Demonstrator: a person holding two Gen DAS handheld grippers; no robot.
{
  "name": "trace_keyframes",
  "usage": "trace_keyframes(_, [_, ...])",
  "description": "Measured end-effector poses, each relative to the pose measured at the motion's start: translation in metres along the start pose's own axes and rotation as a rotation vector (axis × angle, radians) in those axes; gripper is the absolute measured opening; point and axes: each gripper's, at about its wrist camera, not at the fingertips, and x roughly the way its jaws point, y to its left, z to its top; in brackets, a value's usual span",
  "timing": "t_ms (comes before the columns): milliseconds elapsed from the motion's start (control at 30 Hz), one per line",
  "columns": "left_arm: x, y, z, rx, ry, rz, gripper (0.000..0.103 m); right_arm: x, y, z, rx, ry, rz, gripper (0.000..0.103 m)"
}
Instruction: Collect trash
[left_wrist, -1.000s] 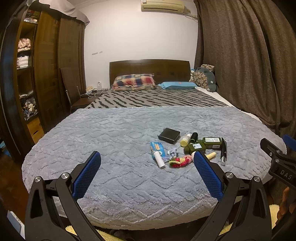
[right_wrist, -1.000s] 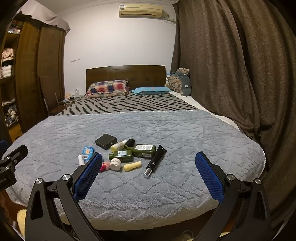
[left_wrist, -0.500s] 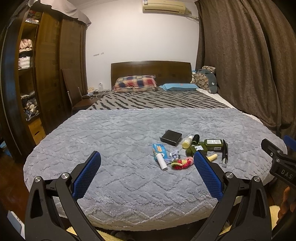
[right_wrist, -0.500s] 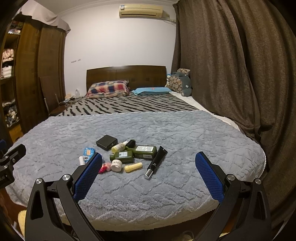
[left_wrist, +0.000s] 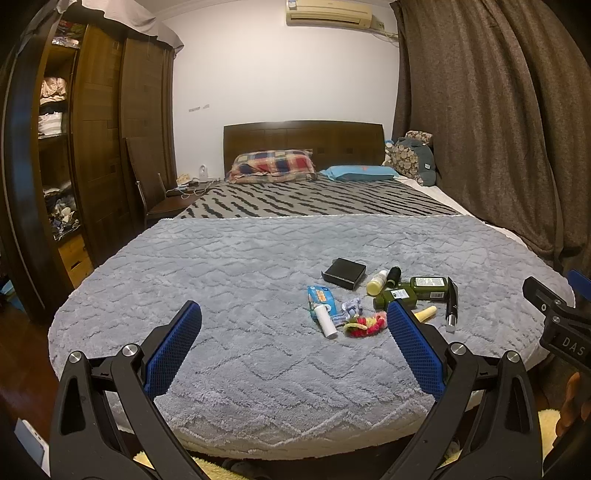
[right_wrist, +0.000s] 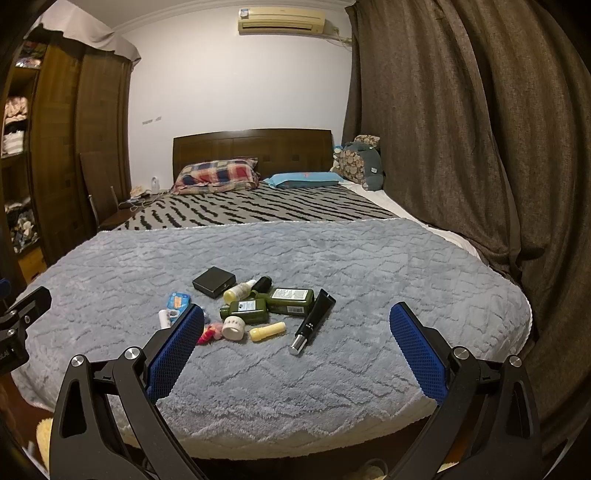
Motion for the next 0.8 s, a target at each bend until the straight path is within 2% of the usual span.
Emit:
trace_keyframes(467, [0.003,0.002,-0.003,-0.004,0.004,0.007,0.095,0.001,-0.006,0.001,0.013,-0.008,-0.008,0.100])
trace_keyframes(633, [0.014,0.004,-0.011,0.003,0.031,0.005,0.095,0.006,-0.011,-0.002,0.014,-0.010,-0.016,0.100])
trace_keyframes(800, [0.035,0.002,-0.025,0.013,0.080,-0.024,0.095,0.028,-0.017,-0.018,0.020,0.041,-0.003,0.100])
